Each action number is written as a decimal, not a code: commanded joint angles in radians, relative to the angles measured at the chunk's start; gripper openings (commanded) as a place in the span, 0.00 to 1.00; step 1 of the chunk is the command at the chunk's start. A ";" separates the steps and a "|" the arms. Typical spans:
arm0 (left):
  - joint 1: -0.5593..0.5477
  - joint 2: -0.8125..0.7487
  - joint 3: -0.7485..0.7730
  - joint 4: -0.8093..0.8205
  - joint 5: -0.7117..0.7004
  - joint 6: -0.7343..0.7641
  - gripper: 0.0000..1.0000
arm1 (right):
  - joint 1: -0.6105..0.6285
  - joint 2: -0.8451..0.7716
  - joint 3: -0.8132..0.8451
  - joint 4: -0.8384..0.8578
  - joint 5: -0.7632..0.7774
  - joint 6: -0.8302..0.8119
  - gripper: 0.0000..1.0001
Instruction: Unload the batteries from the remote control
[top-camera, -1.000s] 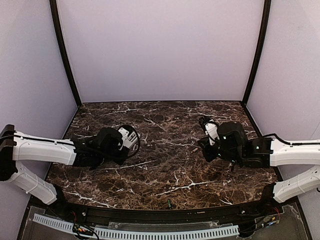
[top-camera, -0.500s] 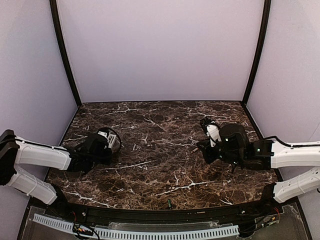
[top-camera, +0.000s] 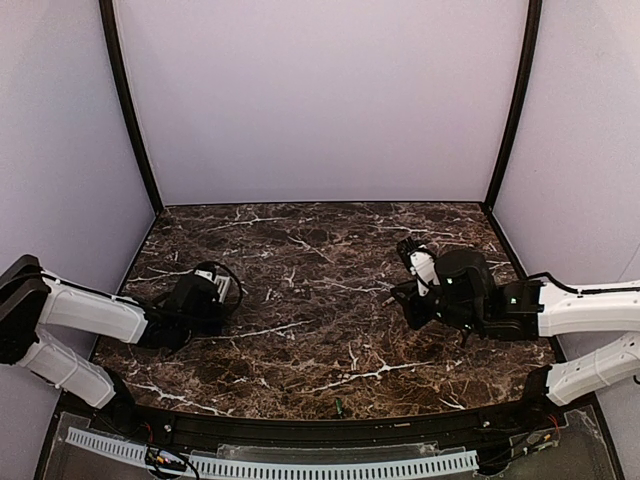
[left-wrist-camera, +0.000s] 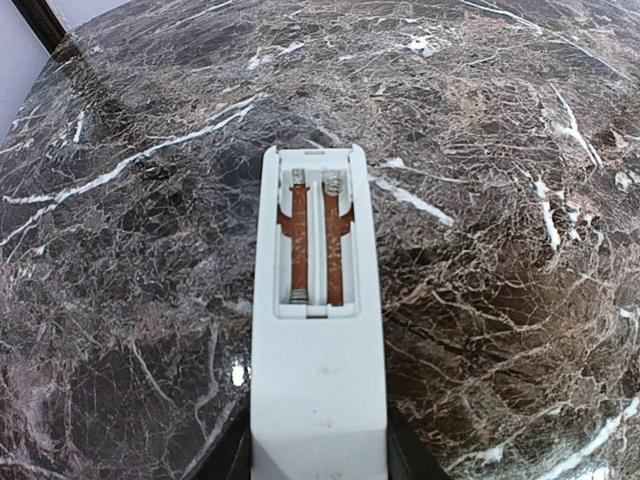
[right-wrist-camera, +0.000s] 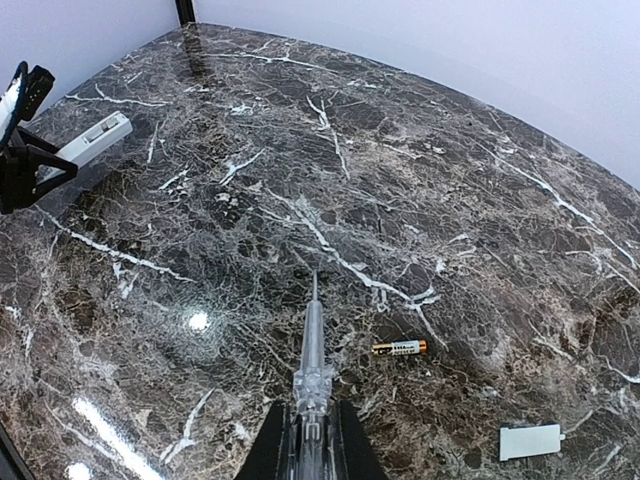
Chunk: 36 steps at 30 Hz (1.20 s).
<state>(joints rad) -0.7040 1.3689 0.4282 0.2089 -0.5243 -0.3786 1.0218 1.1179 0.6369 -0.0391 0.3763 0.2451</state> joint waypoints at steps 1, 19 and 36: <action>0.005 0.013 -0.025 0.018 -0.023 -0.031 0.40 | -0.006 0.012 -0.002 0.035 -0.010 0.007 0.00; 0.005 -0.072 0.006 -0.084 -0.032 0.029 0.92 | -0.007 0.057 0.036 0.035 -0.023 -0.017 0.00; -0.013 -0.393 0.099 -0.181 0.256 0.232 0.88 | -0.072 0.120 0.107 -0.016 -0.270 -0.048 0.00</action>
<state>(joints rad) -0.7059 1.0267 0.4915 0.0853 -0.3569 -0.2123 0.9585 1.2049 0.7063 -0.0433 0.1997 0.2100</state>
